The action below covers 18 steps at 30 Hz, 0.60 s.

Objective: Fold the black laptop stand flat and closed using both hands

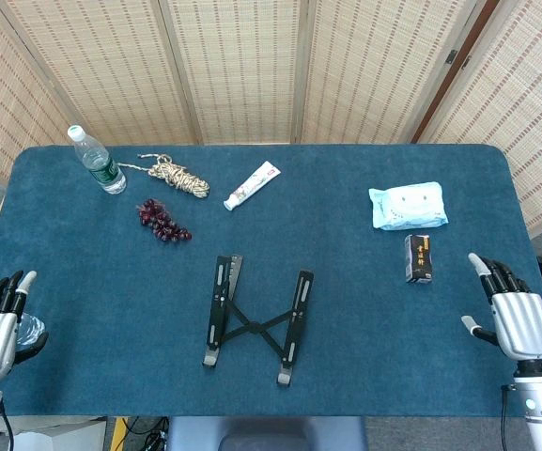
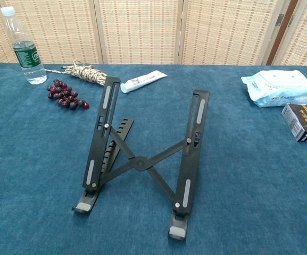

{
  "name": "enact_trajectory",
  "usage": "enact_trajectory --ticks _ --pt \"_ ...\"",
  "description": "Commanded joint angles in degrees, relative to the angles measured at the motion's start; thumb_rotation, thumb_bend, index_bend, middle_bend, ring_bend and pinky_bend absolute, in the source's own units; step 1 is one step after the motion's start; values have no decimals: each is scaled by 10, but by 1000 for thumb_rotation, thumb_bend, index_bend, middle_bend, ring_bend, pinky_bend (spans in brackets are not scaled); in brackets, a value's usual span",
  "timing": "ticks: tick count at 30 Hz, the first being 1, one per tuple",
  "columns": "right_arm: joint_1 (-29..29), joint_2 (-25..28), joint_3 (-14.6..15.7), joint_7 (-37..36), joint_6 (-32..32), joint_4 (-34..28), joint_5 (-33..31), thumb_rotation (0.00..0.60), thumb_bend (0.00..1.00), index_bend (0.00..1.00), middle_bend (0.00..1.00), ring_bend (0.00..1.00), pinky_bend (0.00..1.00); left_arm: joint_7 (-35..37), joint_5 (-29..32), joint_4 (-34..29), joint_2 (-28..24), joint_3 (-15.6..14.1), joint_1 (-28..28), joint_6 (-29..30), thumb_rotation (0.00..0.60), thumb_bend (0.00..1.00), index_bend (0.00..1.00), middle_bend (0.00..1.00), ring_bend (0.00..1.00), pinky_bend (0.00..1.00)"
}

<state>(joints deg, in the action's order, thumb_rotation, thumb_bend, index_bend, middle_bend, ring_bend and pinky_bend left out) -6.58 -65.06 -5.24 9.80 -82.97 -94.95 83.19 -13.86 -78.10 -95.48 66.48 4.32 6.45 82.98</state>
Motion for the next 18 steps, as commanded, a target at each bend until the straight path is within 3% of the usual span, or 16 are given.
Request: enact_trajectory --ticks 1,9,18 --pt "-2 0 -1 0 2 0 0 600 109 62 165 143 334 2 -4 1 1 0 0 2 600 228 0 38 27 0" --pt "-10 4 -2 -35 12 -10 8 600 109 62 165 143 334 10 -13 1 1 -1 -1 10 600 228 0 37 29 0" --pt "-62 40 -6 -218 106 -67 21 600 110 32 137 127 334 7 -23 -10 -1 -4 1 9 600 227 0 38 30 0"
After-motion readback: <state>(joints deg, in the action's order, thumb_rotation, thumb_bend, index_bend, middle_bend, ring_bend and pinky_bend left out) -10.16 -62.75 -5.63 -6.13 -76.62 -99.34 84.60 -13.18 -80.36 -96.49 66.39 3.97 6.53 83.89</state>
